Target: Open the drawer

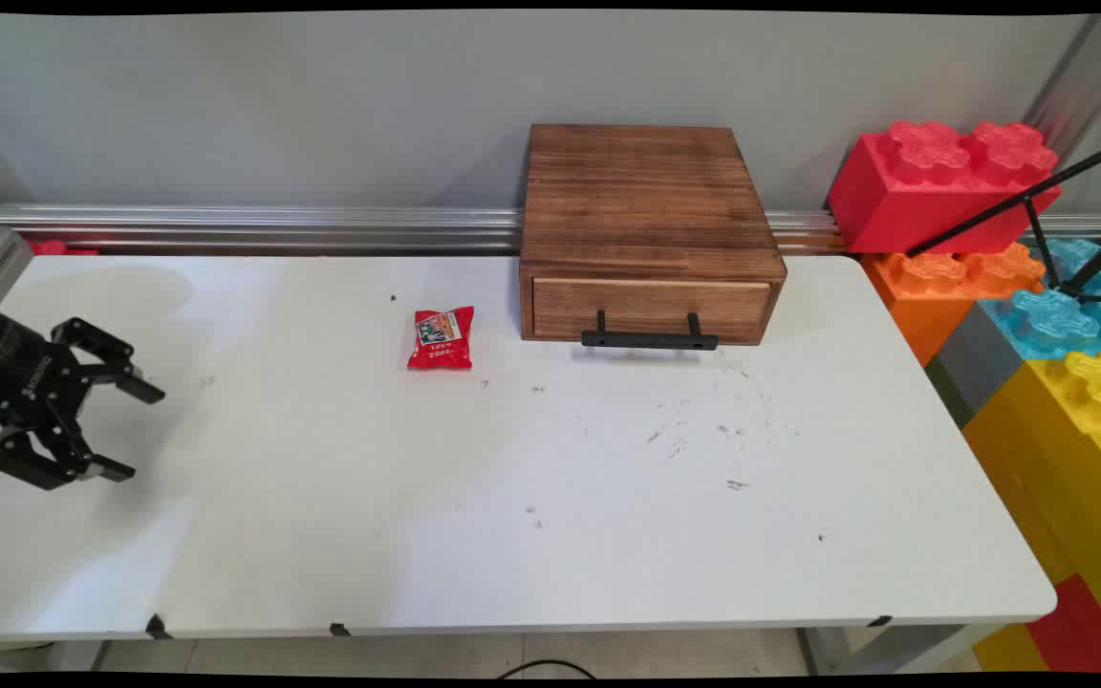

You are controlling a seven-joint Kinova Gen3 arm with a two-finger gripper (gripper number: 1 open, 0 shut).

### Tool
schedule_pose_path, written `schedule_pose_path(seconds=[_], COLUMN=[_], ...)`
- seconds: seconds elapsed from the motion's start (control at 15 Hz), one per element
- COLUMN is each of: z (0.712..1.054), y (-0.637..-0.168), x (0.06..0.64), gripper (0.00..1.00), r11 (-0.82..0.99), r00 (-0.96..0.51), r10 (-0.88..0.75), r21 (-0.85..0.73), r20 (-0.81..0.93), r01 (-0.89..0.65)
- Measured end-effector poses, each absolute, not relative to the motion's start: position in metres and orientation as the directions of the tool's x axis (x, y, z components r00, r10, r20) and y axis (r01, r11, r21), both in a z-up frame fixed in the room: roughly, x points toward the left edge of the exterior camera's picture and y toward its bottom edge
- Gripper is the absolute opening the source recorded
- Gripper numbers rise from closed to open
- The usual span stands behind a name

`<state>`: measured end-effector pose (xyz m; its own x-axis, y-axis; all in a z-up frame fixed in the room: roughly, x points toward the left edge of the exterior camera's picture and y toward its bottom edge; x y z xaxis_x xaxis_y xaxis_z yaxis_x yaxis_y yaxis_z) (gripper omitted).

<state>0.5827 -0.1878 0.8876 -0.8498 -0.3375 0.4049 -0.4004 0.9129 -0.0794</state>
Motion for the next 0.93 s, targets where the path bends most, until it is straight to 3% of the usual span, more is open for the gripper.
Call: schedule_pose_path(seconds=[0.93], z=[0.899], y=[-0.234], x=[0.519], gripper=[1.0], r11=[0.884], r00=[-0.718], r10=[-0.384], r21=[0.005], r20=[0.581], r01=[-0.468])
